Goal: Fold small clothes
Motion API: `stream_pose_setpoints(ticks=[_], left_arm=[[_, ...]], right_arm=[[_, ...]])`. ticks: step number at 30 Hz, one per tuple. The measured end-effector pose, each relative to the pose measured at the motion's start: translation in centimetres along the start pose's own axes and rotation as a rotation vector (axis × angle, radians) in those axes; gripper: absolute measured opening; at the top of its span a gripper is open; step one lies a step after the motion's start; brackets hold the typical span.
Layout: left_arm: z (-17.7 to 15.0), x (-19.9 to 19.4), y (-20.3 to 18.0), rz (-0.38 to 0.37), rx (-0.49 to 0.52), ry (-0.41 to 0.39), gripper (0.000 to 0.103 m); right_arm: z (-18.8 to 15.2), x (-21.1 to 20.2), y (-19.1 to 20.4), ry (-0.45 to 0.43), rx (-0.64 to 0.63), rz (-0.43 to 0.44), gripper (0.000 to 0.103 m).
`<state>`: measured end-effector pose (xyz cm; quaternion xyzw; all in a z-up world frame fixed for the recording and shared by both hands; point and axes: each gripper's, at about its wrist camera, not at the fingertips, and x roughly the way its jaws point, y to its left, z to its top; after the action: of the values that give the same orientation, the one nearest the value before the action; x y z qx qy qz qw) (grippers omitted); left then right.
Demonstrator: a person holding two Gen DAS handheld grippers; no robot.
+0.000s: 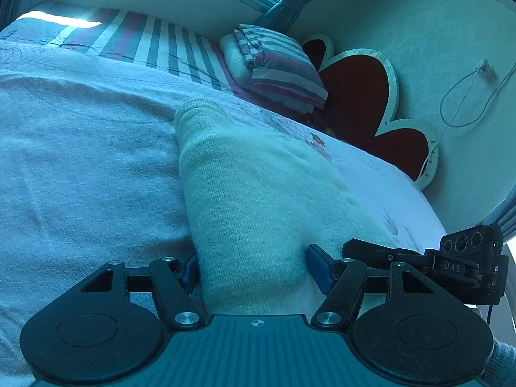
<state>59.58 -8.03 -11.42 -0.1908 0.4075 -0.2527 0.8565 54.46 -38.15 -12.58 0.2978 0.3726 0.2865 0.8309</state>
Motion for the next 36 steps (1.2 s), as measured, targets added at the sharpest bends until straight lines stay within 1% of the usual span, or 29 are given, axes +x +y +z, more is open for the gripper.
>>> stream_pose_setpoints(ticks=[2,3,4,7,8,10,13,20,24,30,36], left_arm=[[-0.1,0.1,-0.3,0.022,0.008,-0.008,0.065],[0.0,0.3,-0.7,0.041,0.022,-0.01,0.057],[0.0,0.3,-0.9,0.051,0.031,-0.01,0.052],[0.0,0.3,-1.6,0.082,0.037,-0.015,0.044],[0.0,0.1,-2.2,0.1,0.059,-0.017,0.042],[0.1,-0.2,-3.5,0.141,0.116,-0.015,0.039],[0.6,-1.1,-5.1,0.174,0.171,-0.014,0.037],[1.3,-4.8,-6.6,0.165,0.187,-0.058,0.037],[1.7,-7.3,-6.4,0.167,0.192,-0.077,0.037],[2.2,-11.7,-4.2,0.175,0.198,-0.107,0.037],[2.4,-16.3,0.2,0.16,0.191,-0.126,0.037]], right_arm=[[0.0,0.0,0.1,0.0,-0.006,-0.016,0.049],[-0.2,0.0,0.3,0.0,-0.011,-0.024,0.049],[-0.1,0.2,0.4,0.0,-0.017,-0.03,0.048],[0.0,0.6,1.1,0.0,-0.055,-0.073,0.039],[0.0,0.5,1.5,0.0,-0.072,-0.085,0.036],[0.0,0.3,2.6,0.004,-0.11,-0.107,0.033],[-0.1,-0.3,3.7,0.001,-0.137,-0.119,0.032],[0.3,-2.1,6.4,-0.03,-0.175,-0.101,0.031],[0.3,-2.1,8.7,-0.037,-0.209,-0.085,0.031],[-0.4,-0.5,12.6,-0.035,-0.249,-0.065,0.031],[-2.1,2.4,17.4,-0.039,-0.272,-0.066,0.031]])
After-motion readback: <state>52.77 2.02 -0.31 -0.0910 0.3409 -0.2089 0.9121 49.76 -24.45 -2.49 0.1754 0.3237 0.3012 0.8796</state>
